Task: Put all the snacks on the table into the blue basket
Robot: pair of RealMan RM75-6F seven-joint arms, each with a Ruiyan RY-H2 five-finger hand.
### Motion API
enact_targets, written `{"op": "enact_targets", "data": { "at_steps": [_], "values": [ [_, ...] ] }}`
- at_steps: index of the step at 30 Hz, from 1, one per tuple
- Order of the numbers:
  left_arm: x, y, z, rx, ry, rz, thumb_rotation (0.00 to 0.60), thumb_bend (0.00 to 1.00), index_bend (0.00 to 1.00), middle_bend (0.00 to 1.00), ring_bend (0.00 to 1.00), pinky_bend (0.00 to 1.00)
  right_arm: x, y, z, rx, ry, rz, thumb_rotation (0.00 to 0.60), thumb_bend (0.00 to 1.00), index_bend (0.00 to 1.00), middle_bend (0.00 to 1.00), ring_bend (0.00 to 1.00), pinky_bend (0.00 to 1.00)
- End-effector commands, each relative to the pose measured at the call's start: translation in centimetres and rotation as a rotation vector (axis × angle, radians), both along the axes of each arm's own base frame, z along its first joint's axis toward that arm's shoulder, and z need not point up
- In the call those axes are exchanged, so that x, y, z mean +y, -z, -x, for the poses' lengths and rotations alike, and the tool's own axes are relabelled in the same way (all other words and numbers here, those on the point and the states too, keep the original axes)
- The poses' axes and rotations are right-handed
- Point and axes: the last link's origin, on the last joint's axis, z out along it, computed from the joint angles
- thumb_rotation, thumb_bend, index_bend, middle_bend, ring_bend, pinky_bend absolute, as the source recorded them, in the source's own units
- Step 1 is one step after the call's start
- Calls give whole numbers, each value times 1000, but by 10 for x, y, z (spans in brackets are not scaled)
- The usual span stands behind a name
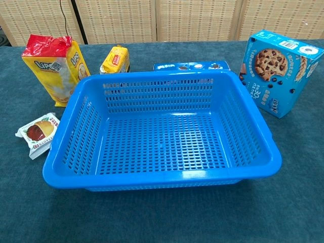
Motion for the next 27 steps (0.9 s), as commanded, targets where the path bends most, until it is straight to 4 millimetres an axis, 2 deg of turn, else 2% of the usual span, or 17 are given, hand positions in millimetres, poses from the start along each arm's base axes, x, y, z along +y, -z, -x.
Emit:
{"op": "enact_targets", "data": {
  "at_steps": [1,7,14,19,27],
  "values": [
    [0,0,0,-1,2,2,600,0,0,0,0,0,-4,1,-1,-24,-5,0,600,0,0,0,0,0],
    [1,2,-1,4,4,0,600,0,0,0,0,0,-18,7,-10,-90,-42,-53,600,0,0,0,0,0],
    [3,5,-3,9,4,1,600,0,0,0,0,0,-54,23,-59,-347,-90,-169,600,0,0,0,0,0],
    [7,8,-3,18,-6,7,600,0,0,0,0,0,-84,42,-83,-364,-62,-205,600,0,0,0,0,0],
    [12,9,0,19,-29,12,600,0,0,0,0,0,-126,75,-108,-377,37,-238,600,0,0,0,0,0]
  ]
}}
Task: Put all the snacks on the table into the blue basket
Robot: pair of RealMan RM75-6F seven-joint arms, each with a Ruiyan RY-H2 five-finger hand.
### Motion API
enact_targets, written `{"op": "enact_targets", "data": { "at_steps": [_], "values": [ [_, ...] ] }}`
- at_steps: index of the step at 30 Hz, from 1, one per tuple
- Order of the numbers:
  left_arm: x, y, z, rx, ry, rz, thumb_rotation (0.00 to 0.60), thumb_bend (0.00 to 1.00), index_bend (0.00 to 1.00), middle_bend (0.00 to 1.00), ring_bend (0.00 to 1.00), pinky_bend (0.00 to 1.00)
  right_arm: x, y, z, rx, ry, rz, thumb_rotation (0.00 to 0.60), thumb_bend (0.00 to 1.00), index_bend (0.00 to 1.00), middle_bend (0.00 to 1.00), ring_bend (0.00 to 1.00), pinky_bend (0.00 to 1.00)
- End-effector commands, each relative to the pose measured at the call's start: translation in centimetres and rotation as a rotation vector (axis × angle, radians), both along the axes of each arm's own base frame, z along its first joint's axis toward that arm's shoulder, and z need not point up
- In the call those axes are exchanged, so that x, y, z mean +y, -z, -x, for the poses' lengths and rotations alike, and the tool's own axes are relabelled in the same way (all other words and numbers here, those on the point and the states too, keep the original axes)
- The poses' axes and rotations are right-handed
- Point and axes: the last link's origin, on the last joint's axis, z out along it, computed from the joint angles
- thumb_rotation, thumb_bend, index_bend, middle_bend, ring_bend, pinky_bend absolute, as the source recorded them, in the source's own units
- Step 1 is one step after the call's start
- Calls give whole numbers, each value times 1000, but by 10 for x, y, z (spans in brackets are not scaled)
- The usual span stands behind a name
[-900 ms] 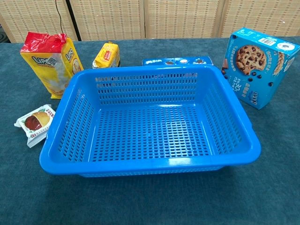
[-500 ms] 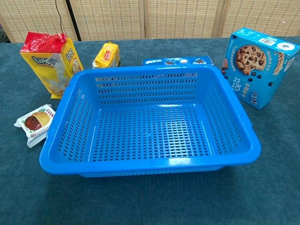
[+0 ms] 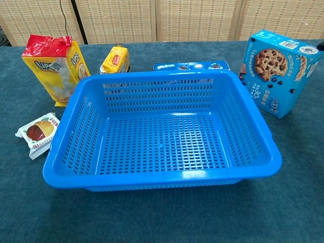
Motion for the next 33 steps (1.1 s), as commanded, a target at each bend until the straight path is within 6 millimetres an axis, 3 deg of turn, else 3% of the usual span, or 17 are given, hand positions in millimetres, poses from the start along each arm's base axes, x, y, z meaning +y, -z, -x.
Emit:
{"op": "enact_targets", "data": {
  "at_steps": [1,7,12,21,33],
  "values": [
    [2,0,1,0,-6,2,600,0,0,0,0,0,-25,23,-27,-7,21,-44,600,0,0,0,0,0],
    [5,1,2,3,-15,5,600,0,0,0,0,0,-39,33,-48,22,51,-53,600,0,0,0,0,0],
    [5,1,2,2,-14,4,600,0,0,0,0,0,-47,38,-54,48,82,-55,600,0,0,0,0,0],
    [4,-1,3,-11,-5,5,600,0,0,0,0,0,-73,57,-47,116,174,-81,600,0,0,0,0,0],
    [6,-1,3,-21,-2,12,600,0,0,0,0,0,-84,70,-33,153,258,-121,600,0,0,0,0,2]
  ]
}}
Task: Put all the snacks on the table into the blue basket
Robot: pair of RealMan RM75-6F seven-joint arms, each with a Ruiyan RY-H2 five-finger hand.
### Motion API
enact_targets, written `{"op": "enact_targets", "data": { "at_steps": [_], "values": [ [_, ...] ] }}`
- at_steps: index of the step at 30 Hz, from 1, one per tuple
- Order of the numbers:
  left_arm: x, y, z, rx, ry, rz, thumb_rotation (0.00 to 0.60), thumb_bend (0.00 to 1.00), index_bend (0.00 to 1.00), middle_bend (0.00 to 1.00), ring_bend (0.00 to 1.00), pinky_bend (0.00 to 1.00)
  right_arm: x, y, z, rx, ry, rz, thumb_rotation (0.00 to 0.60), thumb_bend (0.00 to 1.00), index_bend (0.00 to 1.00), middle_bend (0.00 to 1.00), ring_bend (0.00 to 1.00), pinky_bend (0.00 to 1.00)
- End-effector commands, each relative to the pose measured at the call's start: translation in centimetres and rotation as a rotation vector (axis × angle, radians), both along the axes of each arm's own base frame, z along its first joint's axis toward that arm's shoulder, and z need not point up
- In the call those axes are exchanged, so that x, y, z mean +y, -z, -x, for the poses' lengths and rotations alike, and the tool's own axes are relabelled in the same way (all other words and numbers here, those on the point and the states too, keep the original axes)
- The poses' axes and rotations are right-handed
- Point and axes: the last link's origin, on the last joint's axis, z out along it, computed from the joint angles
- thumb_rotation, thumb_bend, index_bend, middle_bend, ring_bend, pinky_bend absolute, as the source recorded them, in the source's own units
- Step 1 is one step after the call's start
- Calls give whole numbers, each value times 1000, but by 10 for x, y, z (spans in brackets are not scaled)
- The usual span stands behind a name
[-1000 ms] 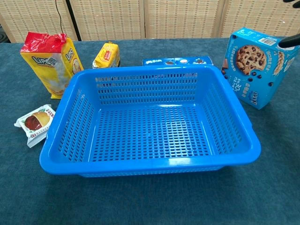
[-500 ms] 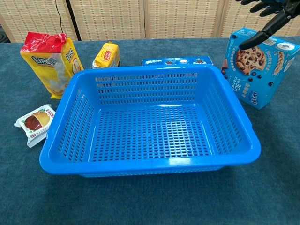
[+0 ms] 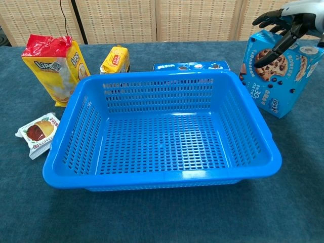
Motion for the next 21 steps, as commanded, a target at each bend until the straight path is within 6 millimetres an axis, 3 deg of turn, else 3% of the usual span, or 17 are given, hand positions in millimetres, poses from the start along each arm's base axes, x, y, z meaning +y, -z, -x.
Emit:
{"op": "enact_targets", "data": {
  "at_steps": [1,3,4,6,7,9,12,21],
  "values": [
    [0,0,0,-4,0,-1,600,0,0,0,0,0,-2,3,3,21,11,-5,600,0,0,0,0,26],
    [0,-1,0,-8,0,-5,600,0,0,0,0,0,-5,4,6,51,20,20,600,0,0,41,21,140],
    [0,-1,0,-10,1,-5,600,0,0,0,0,0,-6,5,6,65,23,30,600,0,17,115,83,257],
    [0,-1,0,-13,1,-4,600,0,0,0,0,0,-6,5,7,67,29,40,600,6,121,302,255,461],
    [0,-1,0,-14,1,-3,600,0,0,0,0,0,-6,5,7,71,29,49,600,43,222,406,356,555],
    [0,-1,0,-16,2,0,600,0,0,0,0,0,-6,5,10,90,24,69,600,184,387,550,496,668],
    [-1,0,0,-20,4,4,600,0,0,0,0,0,-5,3,12,91,18,91,600,309,478,613,556,716],
    [-1,-1,0,-30,7,7,600,0,0,0,0,0,8,-43,0,54,-102,227,600,353,513,623,562,721]
  ]
}}
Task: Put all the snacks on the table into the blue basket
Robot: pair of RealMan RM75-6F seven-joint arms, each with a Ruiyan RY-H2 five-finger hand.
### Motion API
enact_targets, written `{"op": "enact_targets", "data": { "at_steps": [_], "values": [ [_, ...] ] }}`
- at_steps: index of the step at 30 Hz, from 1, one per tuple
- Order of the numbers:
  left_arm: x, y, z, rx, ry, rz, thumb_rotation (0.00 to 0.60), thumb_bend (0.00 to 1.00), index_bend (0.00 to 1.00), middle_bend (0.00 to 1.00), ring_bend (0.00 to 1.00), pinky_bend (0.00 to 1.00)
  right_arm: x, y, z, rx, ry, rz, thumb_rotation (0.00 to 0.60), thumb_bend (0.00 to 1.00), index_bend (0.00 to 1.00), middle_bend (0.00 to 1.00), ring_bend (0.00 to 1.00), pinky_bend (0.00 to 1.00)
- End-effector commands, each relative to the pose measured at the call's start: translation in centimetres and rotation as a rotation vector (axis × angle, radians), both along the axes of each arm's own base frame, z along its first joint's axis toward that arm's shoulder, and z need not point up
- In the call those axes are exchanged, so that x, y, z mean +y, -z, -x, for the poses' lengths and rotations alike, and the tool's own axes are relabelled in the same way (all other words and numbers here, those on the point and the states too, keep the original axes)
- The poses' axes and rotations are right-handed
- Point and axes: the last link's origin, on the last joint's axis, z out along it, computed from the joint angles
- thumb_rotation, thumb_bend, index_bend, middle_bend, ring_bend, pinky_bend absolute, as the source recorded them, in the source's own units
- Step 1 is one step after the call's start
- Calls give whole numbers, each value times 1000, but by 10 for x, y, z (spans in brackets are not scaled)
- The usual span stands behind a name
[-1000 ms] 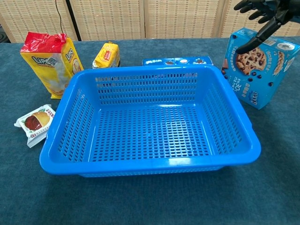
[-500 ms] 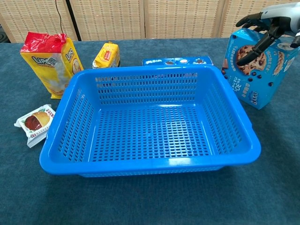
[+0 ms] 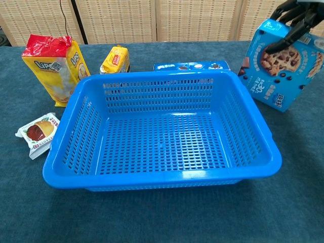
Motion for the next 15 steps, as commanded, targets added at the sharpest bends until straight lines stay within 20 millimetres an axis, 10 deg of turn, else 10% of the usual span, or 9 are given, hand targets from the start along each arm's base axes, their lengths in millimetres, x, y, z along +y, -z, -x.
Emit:
{"op": "enact_targets", "data": {
  "at_steps": [1,7,15],
  "values": [
    [0,0,0,0,1,3,600,0,0,0,0,0,9,-30,-9,-38,-65,73,600,355,514,624,562,721],
    [-1,2,-3,3,15,9,600,0,0,0,0,0,37,-79,-44,-114,-263,188,600,358,516,626,562,721],
    [-3,5,-5,12,19,15,600,0,0,0,0,0,67,-69,-78,-234,-419,82,600,358,516,628,563,721]
  ]
}}
